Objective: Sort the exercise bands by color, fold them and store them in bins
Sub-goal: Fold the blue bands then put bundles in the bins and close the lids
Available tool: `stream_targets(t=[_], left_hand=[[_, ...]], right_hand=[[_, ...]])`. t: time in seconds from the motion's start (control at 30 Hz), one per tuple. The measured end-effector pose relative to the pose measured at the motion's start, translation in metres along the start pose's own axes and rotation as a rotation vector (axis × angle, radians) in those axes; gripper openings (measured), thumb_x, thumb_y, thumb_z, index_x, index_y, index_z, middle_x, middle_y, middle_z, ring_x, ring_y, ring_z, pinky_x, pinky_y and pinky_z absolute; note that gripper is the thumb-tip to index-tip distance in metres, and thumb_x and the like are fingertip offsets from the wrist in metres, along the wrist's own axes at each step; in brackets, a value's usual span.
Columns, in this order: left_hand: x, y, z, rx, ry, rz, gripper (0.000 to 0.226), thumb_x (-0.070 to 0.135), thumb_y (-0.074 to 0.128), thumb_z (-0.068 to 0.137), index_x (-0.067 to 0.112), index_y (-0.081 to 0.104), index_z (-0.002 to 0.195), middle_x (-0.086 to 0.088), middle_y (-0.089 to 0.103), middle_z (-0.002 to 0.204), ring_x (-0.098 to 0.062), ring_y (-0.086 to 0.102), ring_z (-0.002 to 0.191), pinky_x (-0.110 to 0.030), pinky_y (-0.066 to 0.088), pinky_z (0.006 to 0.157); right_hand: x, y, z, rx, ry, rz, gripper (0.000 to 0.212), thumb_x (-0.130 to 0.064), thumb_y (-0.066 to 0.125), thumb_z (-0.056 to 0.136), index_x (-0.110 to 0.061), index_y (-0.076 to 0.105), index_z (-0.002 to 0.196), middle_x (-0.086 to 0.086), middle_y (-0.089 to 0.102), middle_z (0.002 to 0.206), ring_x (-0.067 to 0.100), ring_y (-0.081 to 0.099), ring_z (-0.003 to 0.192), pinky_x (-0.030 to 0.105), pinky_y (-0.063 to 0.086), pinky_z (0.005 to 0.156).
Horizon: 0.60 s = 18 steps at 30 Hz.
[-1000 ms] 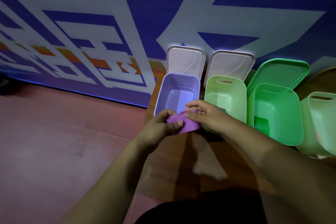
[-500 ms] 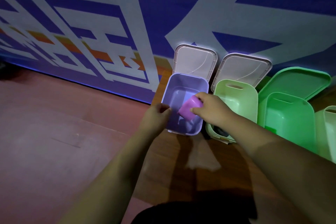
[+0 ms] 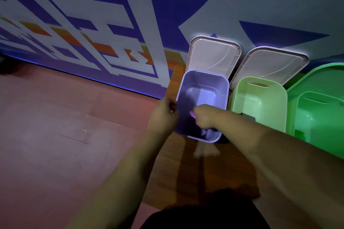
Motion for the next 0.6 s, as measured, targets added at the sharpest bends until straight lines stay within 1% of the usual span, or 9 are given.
stream_targets(t=[0.07,0.13,0.17,0.23,0.33,0.37,0.43,0.5,0.6], left_hand=[[0.0,-0.001,0.003,-0.011,-0.004,0.005,0.016,0.017,0.063,0.096,0.018,0.065,0.112,0.002,0.067,0.108,-0.019,0.065,0.091,-0.03,0.049,0.074],[0.001,-0.001,0.006,-0.027,-0.005,0.004,0.013,0.018,0.063,0.097,0.018,0.065,0.11,0.001,0.067,0.105,-0.019,0.064,0.089,-0.028,0.047,0.071],[0.001,-0.001,0.008,-0.031,-0.004,0.005,0.012,0.017,0.063,0.097,0.018,0.065,0.109,0.001,0.068,0.104,-0.019,0.064,0.089,-0.029,0.047,0.071],[0.001,-0.001,0.01,-0.043,0.001,0.013,0.01,0.016,0.062,0.097,0.018,0.066,0.106,0.002,0.069,0.1,-0.018,0.065,0.088,-0.032,0.05,0.073],[0.004,-0.002,0.015,-0.068,0.021,0.021,0.01,0.015,0.06,0.097,0.018,0.067,0.104,0.003,0.07,0.095,-0.014,0.065,0.085,-0.033,0.053,0.074],[0.005,-0.003,0.018,-0.074,0.025,0.024,0.009,0.016,0.06,0.098,0.017,0.067,0.104,0.002,0.071,0.094,-0.013,0.065,0.084,-0.033,0.053,0.074],[0.013,-0.007,0.023,-0.081,0.044,0.039,0.009,0.019,0.059,0.1,0.017,0.068,0.103,0.001,0.071,0.093,-0.015,0.066,0.083,-0.035,0.056,0.075],[0.026,-0.012,0.033,-0.079,0.068,0.067,0.011,0.023,0.059,0.102,0.019,0.069,0.102,0.002,0.072,0.093,-0.015,0.067,0.083,-0.035,0.057,0.074],[0.061,-0.025,0.053,-0.034,0.114,0.083,0.014,0.022,0.06,0.101,0.021,0.071,0.109,0.002,0.073,0.103,-0.017,0.067,0.089,-0.03,0.052,0.075]], right_hand=[[0.0,0.002,0.006,0.001,0.014,-0.006,0.017,-0.007,0.05,0.105,-0.022,0.056,0.111,0.011,0.055,0.102,0.035,0.054,0.096,0.036,0.043,0.081],[0.003,0.004,0.013,0.009,0.034,-0.01,0.036,-0.011,0.05,0.106,-0.014,0.059,0.141,0.017,0.062,0.121,0.04,0.06,0.108,0.039,0.05,0.093],[0.005,0.005,0.015,0.025,0.049,-0.02,0.04,-0.012,0.052,0.105,-0.011,0.057,0.145,0.019,0.062,0.129,0.042,0.061,0.115,0.043,0.052,0.1],[0.007,0.002,0.014,0.083,0.078,-0.03,0.037,-0.013,0.056,0.1,-0.01,0.059,0.137,0.018,0.059,0.132,0.043,0.059,0.118,0.049,0.054,0.099],[0.01,-0.015,0.008,0.211,0.068,-0.043,0.029,-0.019,0.058,0.1,-0.011,0.059,0.128,0.014,0.057,0.127,0.04,0.059,0.119,0.043,0.049,0.084],[0.012,-0.022,0.005,0.25,0.051,-0.025,0.028,-0.023,0.056,0.102,-0.012,0.06,0.128,0.013,0.058,0.128,0.039,0.06,0.118,0.042,0.05,0.083],[0.019,-0.042,-0.005,0.328,0.022,0.078,0.031,-0.03,0.056,0.103,-0.015,0.065,0.128,0.011,0.062,0.13,0.037,0.062,0.12,0.043,0.055,0.09],[0.029,-0.074,-0.024,0.477,0.008,0.196,0.028,-0.028,0.057,0.101,-0.017,0.07,0.123,0.008,0.065,0.127,0.034,0.063,0.117,0.044,0.055,0.094],[0.048,-0.127,-0.062,0.765,-0.001,0.304,0.021,-0.019,0.059,0.097,-0.016,0.071,0.114,0.009,0.065,0.118,0.033,0.064,0.105,0.044,0.054,0.091]])
Point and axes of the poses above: each hand's wrist, its own z-axis towards the middle knuckle, its own y-axis out of the palm, x = y × z, the point moved 8 cm from there along z, towards the middle knuckle
